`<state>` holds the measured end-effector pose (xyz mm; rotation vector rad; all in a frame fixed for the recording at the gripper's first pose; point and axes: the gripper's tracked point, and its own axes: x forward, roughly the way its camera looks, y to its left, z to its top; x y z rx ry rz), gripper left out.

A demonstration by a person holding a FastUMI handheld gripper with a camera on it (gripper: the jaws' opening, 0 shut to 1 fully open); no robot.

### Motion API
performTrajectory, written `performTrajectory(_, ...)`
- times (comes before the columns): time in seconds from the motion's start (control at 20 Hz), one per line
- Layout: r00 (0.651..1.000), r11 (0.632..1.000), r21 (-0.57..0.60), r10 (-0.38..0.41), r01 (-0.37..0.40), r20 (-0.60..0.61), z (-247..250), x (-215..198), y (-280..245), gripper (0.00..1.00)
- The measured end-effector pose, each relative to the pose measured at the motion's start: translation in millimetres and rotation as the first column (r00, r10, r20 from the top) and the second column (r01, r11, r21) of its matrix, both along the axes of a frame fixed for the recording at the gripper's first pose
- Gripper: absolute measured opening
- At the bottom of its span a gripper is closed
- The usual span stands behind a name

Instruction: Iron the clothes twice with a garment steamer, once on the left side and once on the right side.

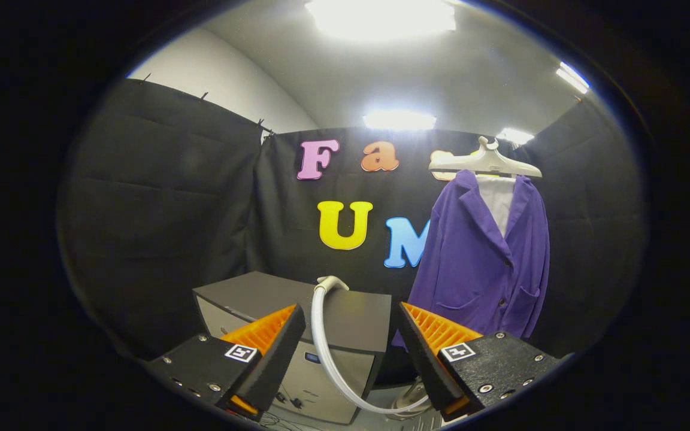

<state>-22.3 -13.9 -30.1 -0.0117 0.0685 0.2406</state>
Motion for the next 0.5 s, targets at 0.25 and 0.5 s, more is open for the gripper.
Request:
performTrajectory(0.25, 1.000, 1.000, -0.011, 0.021, -0.021, 0.008, 9, 31, 9, 0.95)
performTrajectory(0.5, 1.000, 1.000, 0.002, 0.027, -0.027, 0.001, 25, 66, 33, 0.95)
